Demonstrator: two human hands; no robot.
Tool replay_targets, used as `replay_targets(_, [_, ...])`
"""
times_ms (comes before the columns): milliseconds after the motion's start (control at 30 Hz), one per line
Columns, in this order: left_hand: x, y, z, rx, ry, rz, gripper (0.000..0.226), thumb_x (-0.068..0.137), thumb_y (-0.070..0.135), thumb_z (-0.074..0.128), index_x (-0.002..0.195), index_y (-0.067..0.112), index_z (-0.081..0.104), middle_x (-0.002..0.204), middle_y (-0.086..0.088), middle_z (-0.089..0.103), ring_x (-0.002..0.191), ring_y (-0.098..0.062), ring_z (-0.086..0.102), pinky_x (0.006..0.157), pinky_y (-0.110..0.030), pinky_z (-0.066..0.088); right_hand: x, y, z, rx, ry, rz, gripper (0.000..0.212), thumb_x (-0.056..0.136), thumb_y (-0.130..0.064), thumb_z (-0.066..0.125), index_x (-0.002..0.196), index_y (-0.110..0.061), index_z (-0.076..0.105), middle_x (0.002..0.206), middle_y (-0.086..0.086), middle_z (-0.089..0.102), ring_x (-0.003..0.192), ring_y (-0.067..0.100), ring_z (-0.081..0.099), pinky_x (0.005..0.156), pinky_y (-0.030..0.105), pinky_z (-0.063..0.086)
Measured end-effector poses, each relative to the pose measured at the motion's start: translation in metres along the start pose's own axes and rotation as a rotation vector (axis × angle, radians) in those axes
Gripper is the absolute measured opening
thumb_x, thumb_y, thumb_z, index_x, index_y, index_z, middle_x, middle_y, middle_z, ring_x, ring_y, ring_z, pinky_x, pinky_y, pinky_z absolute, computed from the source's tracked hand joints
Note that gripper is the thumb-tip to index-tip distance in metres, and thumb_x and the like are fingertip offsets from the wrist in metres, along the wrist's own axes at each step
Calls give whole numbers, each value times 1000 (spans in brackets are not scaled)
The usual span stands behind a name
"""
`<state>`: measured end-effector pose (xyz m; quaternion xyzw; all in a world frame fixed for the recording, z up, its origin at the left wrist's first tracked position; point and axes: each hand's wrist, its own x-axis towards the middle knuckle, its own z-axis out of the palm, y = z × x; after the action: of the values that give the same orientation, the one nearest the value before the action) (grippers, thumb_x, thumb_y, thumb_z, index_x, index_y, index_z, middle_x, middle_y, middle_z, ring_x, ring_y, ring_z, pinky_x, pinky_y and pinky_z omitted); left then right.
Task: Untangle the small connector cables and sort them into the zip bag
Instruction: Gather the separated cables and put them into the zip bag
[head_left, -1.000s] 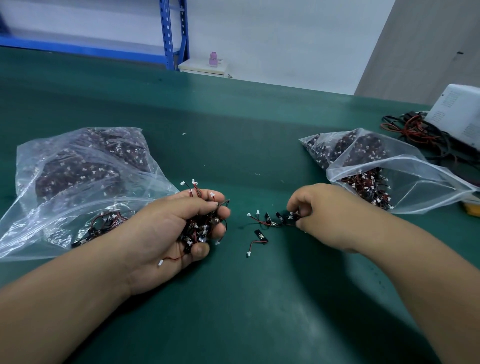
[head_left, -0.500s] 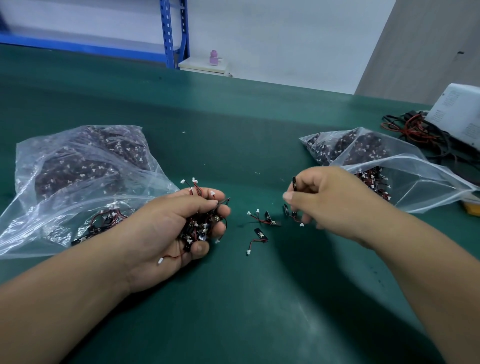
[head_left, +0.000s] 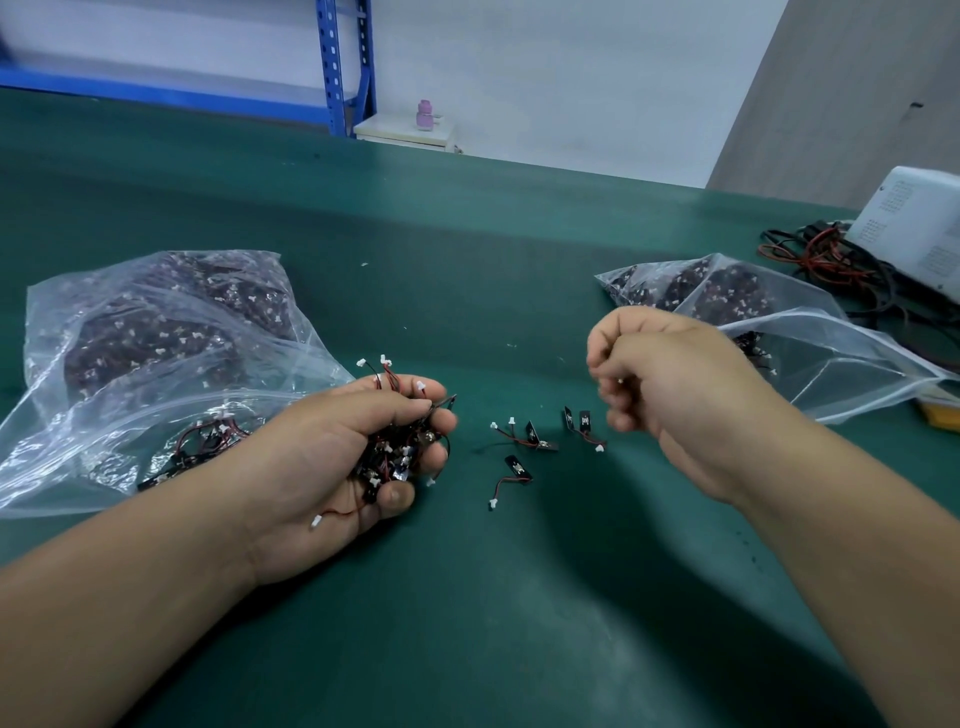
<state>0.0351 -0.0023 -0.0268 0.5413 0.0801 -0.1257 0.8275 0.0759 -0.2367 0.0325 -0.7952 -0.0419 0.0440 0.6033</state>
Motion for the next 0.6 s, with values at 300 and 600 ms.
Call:
replay_targets(300, [-7, 3, 7, -4, -3, -7, 15, 71, 15, 68, 81, 21, 76, 87, -9, 70, 61, -20, 63, 35, -20, 35, -22, 4, 19, -1004, -425, -224, 38, 81, -19, 52, 101, -45, 72, 72, -27, 63, 60, -12, 52, 56, 5, 42])
replay_targets(600, [-12, 6, 12, 3, 21, -8, 25, 71, 14, 66, 96, 15, 66, 85, -9, 70, 60, -20, 62, 35, -19, 34, -3, 21, 8, -809, -212, -286, 35, 87, -14, 62, 105, -41, 73, 96, -25, 72, 80, -7, 64, 75, 14, 52])
